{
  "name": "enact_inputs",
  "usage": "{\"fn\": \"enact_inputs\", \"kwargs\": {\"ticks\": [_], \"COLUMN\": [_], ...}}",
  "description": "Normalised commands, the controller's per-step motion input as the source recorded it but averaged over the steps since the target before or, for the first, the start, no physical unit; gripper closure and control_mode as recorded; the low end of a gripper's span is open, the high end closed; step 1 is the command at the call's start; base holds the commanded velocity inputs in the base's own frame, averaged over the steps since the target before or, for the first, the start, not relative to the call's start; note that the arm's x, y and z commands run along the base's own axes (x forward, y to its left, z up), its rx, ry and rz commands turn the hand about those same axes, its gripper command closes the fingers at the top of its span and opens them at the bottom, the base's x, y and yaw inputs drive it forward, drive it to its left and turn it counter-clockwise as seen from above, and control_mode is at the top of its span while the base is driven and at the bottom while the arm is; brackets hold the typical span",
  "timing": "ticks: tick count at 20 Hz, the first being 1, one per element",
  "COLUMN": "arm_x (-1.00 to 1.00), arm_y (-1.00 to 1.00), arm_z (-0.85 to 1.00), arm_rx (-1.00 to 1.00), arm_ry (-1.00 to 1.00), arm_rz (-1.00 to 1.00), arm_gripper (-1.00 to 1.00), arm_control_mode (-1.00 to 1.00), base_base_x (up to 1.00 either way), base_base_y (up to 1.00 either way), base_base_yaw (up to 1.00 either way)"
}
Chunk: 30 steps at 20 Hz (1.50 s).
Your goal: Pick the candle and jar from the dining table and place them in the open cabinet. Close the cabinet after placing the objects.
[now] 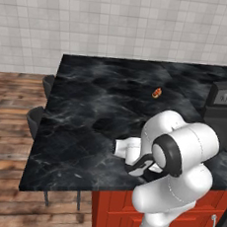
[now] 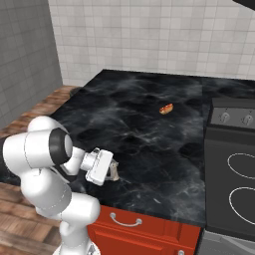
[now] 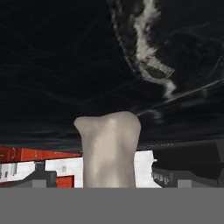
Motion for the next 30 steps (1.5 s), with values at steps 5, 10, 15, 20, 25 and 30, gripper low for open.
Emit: {"fn": "enact_inputs", "kwargs": {"ticks": [5, 10, 15, 20, 25, 30], "arm_x": [0.0, 0.01, 0.0, -0.11, -0.02, -0.07], "arm_y": [-0.07, 0.0, 0.0, -0.07, -0.13, -0.26], "arm_z": [-0.02, 0.0, 0.06, 0.66, 0.86, 0.79], "arm_rx": [0.0, 0.0, 0.0, -0.02, -0.03, 0.0], "arm_ry": [0.0, 0.02, -0.01, -0.06, -0.01, 0.0], "arm_rz": [0.0, 0.0, 0.0, 0.0, 0.0, 0.0], "arm_gripper": [1.0, 1.0, 1.0, 1.0, 1.0, 1.0], "arm_control_mode": [-1.0, -1.0, -1.0, -1.0, -1.0, -1.0], "base_base_x": [0.0, 0.0, 0.0, 0.0, 0.0, 0.0], "base_base_y": [0.0, 0.0, 0.0, 0.0, 0.0, 0.0], "base_base_yaw": [0.0, 0.0, 0.0, 0.0, 0.0, 0.0]}}
